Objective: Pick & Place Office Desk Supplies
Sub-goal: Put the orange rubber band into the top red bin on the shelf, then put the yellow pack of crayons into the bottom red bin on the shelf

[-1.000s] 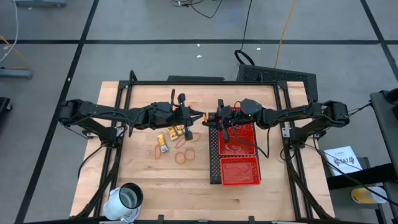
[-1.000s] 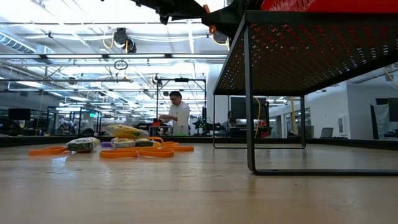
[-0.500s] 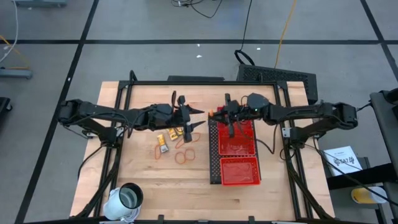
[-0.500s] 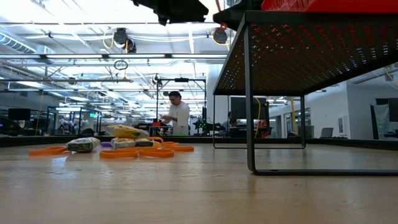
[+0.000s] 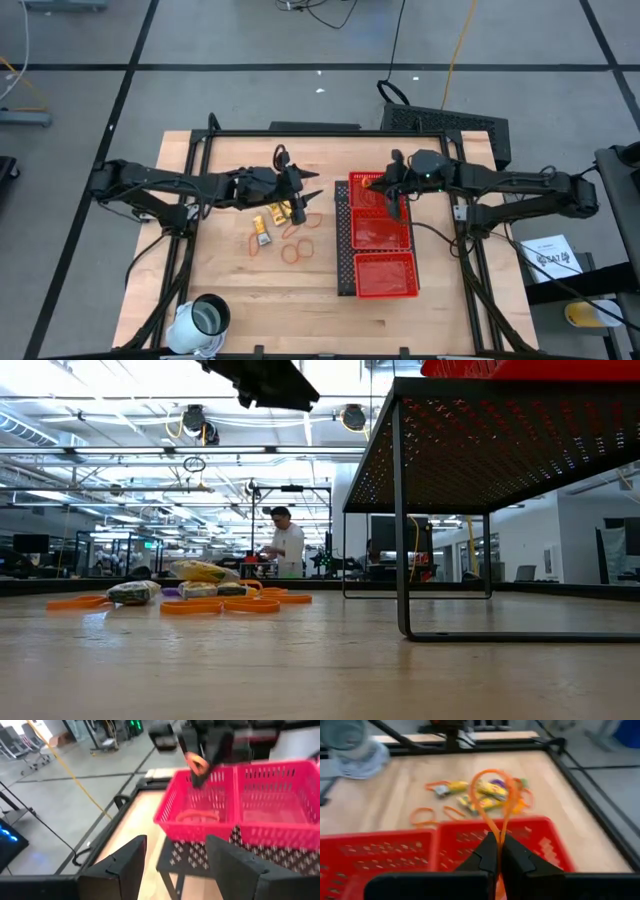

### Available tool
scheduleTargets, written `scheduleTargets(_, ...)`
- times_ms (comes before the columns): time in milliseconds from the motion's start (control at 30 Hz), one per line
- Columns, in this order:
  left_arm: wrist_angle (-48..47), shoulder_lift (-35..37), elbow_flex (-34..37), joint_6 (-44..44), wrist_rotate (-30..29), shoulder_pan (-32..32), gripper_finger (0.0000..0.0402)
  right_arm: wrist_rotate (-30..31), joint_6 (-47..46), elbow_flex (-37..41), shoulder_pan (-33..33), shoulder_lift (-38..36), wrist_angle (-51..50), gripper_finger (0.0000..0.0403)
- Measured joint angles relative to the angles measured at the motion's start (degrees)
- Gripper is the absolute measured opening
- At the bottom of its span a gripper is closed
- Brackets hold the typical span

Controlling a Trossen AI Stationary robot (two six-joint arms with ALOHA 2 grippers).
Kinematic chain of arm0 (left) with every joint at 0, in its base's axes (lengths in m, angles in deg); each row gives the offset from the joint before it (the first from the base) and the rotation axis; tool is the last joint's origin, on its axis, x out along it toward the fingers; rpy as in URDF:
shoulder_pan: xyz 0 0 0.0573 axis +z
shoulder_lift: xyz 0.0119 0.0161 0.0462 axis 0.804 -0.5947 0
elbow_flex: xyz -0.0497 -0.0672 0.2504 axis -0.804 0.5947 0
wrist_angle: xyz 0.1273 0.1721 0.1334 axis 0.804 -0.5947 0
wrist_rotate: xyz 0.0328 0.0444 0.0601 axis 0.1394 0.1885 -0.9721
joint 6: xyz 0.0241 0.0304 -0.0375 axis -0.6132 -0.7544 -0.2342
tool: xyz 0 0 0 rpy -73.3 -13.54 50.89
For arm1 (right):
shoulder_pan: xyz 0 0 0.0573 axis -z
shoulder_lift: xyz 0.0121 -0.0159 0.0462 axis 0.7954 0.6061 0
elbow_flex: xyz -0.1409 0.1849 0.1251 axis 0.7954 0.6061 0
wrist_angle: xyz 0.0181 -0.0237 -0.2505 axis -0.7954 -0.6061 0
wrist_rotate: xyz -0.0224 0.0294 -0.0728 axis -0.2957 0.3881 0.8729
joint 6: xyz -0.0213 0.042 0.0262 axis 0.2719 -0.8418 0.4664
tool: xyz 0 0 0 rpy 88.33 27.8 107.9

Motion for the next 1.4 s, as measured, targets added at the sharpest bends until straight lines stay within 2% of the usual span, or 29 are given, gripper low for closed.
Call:
scheduleTargets(233,-1.38,-0.55,0.02,0.12,-0.02,0.15,0.0214,1.00,1.24,0.00,-0.02,-3.66,-4.09,0.0019)
scheduleTargets(633,-2.32,-0.55,0.02,3.49,-0.02,0.42,0.0214,0.97,1.29,0.04,-0.02,-4.47,-6.34,0.0186)
scheduleTargets(800,-11.82,-0.53,0.00,8.04,-0.04,0.44,0.0214,0.97,1.27,0.04,-0.02,-4.91,-6.37,0.0226)
scheduleTargets(1033,-31.95,-0.53,0.00,21.50,-0.23,0.44,0.0214,0.97,1.27,0.06,-0.02,-6.29,-6.71,0.0236)
scheduleTargets(1167,-41.39,-0.53,0.00,32.75,-5.21,0.48,0.0214,0.95,1.27,0.07,-0.02,-6.92,-6.60,0.0229)
scheduleTargets(1267,-43.09,-0.49,0.73,40.71,-6.34,1.11,0.0214,0.95,1.27,0.07,-0.02,-6.93,-6.55,0.0227)
scheduleTargets(1400,-42.42,-0.49,2.35,45.21,-1.82,3.98,0.0214,0.95,0.34,0.36,-0.02,-6.93,-6.20,0.0234)
